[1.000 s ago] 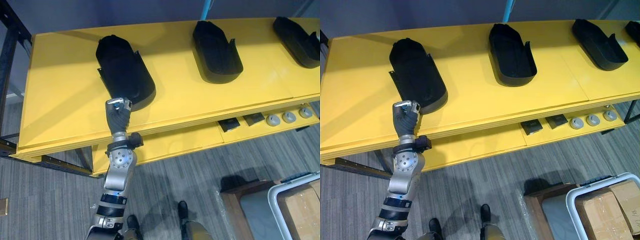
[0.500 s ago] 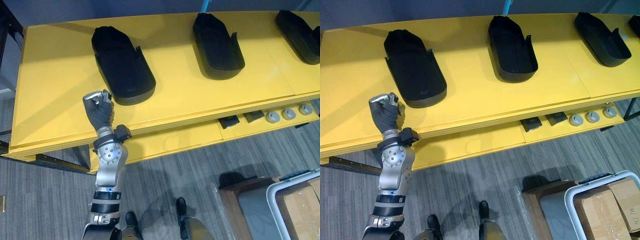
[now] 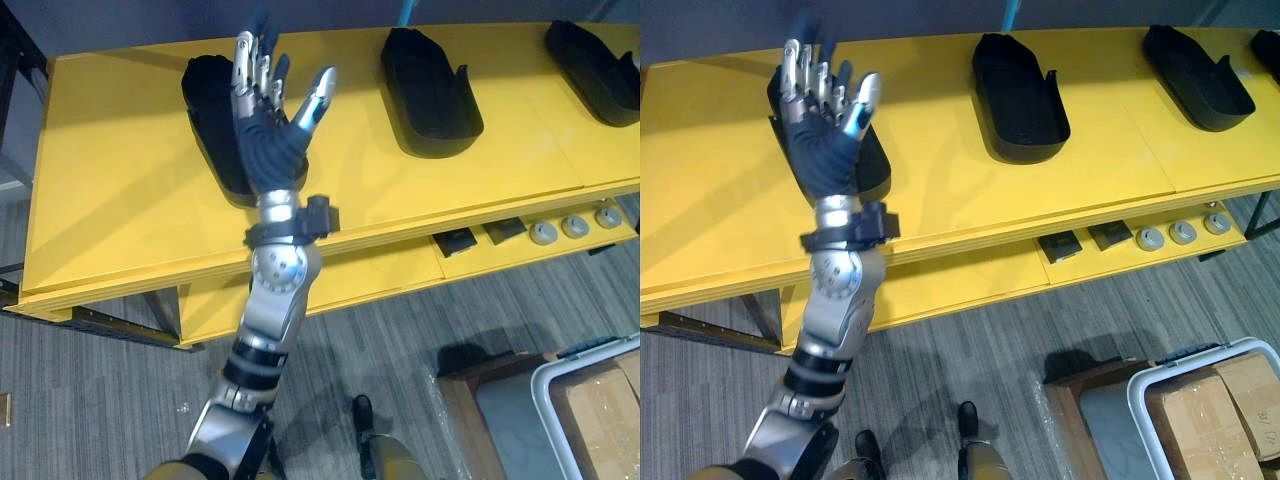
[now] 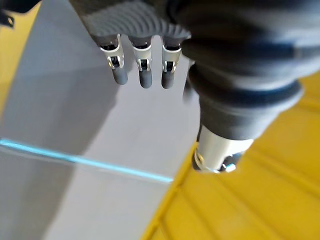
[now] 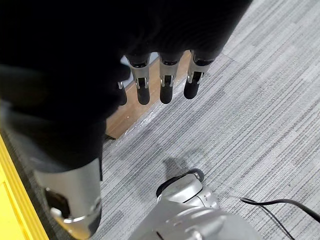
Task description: Walk over and take plastic housings, then place them on the shelf
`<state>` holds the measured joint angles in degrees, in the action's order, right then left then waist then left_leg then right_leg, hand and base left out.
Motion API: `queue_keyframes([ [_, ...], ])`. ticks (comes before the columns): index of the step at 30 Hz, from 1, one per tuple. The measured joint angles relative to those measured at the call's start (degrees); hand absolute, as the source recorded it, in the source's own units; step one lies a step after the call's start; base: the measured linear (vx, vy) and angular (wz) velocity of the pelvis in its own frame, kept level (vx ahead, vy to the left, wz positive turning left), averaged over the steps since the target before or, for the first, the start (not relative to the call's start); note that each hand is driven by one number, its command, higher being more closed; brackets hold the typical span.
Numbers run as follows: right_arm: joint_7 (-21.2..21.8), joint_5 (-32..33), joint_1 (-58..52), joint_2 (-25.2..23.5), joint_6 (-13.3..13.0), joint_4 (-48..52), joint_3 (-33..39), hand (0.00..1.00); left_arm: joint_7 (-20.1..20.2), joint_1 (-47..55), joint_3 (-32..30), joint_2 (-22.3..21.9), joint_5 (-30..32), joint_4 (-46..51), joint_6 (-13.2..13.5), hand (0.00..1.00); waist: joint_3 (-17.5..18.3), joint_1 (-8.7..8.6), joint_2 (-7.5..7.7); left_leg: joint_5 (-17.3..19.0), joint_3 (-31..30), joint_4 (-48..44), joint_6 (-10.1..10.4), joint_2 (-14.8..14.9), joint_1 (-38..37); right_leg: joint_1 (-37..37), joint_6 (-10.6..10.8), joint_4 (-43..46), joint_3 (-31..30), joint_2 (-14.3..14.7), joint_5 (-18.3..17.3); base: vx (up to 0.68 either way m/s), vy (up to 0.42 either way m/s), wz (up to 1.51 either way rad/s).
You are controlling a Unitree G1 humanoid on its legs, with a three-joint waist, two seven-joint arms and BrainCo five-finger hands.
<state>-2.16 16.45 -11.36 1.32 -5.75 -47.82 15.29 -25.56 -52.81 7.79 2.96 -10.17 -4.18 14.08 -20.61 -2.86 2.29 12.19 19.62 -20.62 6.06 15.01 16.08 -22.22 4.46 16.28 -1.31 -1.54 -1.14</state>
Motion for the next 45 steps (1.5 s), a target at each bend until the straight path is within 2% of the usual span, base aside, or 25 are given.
queue_keyframes([
  [3, 0.00, 0.03, 0.02, -0.03, 0.03, 0.01, 0.00, 0.00, 0.35, -3.98, -1.84, 2.80, -1.95, -6.57, -1.89, 0.00, -0.04, -0.58, 0.05, -0.01, 1.11, -0.07, 0.00, 0.06, 0.16, -1.08, -0.08, 0.10, -1.22, 0.24, 0.21, 0.01, 0.003, -0.20],
  [5, 0.00, 0.25, -0.05, -0.37, 0.09, -0.08, 0.02, 0.00, 1.17, -7.31, -2.83, 6.09, -3.40, -12.40, -3.71, 0.00, -0.38, -1.67, 0.35, -0.02, 1.57, -0.44, 0.01, 0.31, 0.15, -1.25, -0.10, 0.23, -1.42, 0.38, 0.29, 0.02, 0.007, -0.13],
  [9, 0.01, 1.59, -0.21, -0.88, 0.09, -0.05, 0.30, 0.00, 3.19, -12.02, -3.06, 9.10, -4.79, -18.09, -4.74, 0.00, -0.80, -1.85, 0.75, -0.02, 2.06, -1.62, 0.01, 0.85, 0.70, -1.65, -0.11, 0.37, -1.71, 0.48, 0.29, 0.03, 0.012, -0.08],
  [12, 0.05, 2.48, -0.23, -0.97, 0.08, 0.09, 0.28, 0.00, 5.39, -14.86, -3.10, 10.63, -8.74, -22.76, -5.36, 0.00, -1.51, -1.85, 0.78, -0.03, 2.03, -2.27, -0.01, 0.94, 0.77, -1.67, -0.11, 0.83, -1.70, 0.43, 0.29, 0.04, 0.024, -0.01],
  [17, 0.09, 2.61, -0.27, -0.98, 0.08, 0.35, 0.21, 0.00, 7.92, -16.35, -3.03, 10.99, -12.27, -27.40, -6.00, 0.00, -2.11, -1.75, 0.77, -0.04, 2.02, -2.90, -0.02, 0.91, 0.87, -1.65, -0.11, 1.22, -1.48, 0.17, 0.28, 0.03, 0.033, 0.00],
  [26, 0.19, 4.74, -0.52, -0.70, 0.44, 0.93, -0.89, 0.00, 12.36, -19.03, -1.98, 11.49, -14.69, -33.17, -7.61, 0.00, -3.08, -1.72, 0.65, -0.05, 1.02, -3.40, -0.05, 0.92, 0.89, -0.95, -0.12, 1.27, -0.73, -0.04, 0.23, -0.01, 0.017, 0.03],
  [32, 0.58, 4.79, -0.97, -0.67, 0.67, 1.23, -1.16, 0.00, 13.55, -19.42, -1.77, 11.92, -15.44, -34.65, -8.03, 0.00, -3.19, -1.49, 0.63, 0.01, 0.54, -3.40, -0.10, 0.94, 1.17, -0.82, -0.12, 1.28, 0.13, -0.15, 0.16, -0.05, 0.018, 0.07],
  [45, 0.99, 4.73, -2.07, -0.39, 1.17, 1.17, -1.75, 0.00, 13.50, -19.50, -3.07, 14.93, -15.38, -34.83, -8.47, 0.00, -3.35, -0.98, 0.32, 0.11, 0.32, -4.12, -0.23, 0.93, 1.87, -1.92, -0.15, 2.76, 0.30, -0.29, 0.09, -0.03, 0.011, 0.00],
])
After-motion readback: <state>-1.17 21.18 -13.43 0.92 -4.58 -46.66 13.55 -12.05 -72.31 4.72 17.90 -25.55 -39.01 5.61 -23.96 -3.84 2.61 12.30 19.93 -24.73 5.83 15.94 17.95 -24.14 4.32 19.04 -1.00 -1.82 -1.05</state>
